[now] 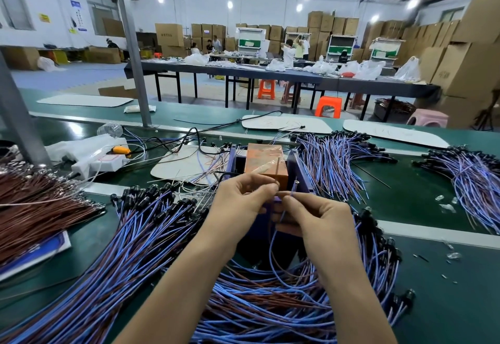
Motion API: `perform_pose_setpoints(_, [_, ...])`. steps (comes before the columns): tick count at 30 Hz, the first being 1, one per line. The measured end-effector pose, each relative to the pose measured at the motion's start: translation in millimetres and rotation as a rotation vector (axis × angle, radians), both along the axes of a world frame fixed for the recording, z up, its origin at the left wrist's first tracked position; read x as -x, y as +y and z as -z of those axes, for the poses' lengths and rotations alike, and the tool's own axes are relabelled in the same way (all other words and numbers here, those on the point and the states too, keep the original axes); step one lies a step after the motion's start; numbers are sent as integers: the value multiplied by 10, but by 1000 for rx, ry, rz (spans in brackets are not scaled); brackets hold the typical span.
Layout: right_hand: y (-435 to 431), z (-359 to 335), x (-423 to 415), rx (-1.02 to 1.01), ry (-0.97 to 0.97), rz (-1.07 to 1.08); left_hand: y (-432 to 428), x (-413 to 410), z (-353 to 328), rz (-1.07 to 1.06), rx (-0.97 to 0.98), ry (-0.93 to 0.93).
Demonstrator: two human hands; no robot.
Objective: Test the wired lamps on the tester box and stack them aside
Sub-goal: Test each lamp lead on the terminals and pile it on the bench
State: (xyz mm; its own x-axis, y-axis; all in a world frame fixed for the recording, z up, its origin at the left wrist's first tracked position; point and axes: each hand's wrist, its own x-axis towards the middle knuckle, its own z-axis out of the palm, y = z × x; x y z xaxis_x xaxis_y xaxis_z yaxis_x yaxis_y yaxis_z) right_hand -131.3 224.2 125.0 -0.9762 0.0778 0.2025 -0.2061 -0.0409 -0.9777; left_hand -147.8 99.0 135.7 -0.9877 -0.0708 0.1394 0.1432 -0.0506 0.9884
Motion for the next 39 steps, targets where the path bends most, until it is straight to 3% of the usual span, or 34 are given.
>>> perform_pose_setpoints(4, [123, 138, 103, -79, -127, 120, -154, 108, 76, 2, 201, -142])
perform_pose_setpoints(9, [194, 328, 191, -187, -276, 91, -266, 154, 172, 43, 374, -220])
perform_pose_setpoints(39, [126, 443, 289, -261, -177, 188, -333, 169, 175, 102, 351, -301])
